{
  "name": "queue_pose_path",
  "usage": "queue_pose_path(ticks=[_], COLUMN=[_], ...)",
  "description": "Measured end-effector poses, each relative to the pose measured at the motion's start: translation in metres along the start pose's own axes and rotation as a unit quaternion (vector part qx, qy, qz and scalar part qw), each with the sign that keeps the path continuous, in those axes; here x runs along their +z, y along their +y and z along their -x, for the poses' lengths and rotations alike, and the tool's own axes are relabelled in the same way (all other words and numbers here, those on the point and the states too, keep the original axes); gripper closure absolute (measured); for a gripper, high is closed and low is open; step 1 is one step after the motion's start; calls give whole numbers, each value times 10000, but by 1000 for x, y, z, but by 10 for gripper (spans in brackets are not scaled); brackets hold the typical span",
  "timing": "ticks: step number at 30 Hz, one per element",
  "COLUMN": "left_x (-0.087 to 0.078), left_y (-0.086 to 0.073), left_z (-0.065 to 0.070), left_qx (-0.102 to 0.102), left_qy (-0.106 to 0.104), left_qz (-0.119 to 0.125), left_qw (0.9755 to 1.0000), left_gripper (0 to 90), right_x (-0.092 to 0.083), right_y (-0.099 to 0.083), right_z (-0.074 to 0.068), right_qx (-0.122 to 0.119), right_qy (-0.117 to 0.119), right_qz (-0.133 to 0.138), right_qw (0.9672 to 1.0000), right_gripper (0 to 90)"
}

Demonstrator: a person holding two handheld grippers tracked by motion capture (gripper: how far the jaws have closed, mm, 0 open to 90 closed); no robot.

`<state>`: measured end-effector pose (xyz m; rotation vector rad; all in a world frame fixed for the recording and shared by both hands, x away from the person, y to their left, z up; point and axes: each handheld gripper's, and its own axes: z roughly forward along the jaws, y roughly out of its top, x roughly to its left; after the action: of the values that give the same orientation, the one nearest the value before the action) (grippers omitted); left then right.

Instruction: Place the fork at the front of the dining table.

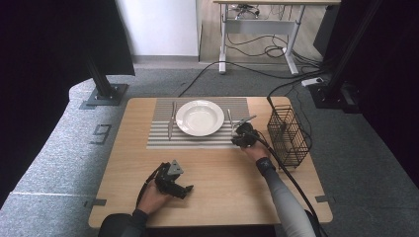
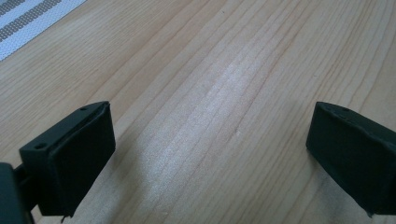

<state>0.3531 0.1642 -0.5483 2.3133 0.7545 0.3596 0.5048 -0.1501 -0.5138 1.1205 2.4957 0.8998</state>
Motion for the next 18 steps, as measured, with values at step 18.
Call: queue_pose_path(ticks=[18], left_x=[0], left_y=[0], left_z=[0], left_qx=[0], left_qy=[2], left_qz=[2], left_qw=[10000], left_gripper=[10], right_x=[0], right_y=[-2], right_z=[20], right_qx=[406], right_qy=[-227], right_qz=[21], right_qw=[9989], right_gripper=[662])
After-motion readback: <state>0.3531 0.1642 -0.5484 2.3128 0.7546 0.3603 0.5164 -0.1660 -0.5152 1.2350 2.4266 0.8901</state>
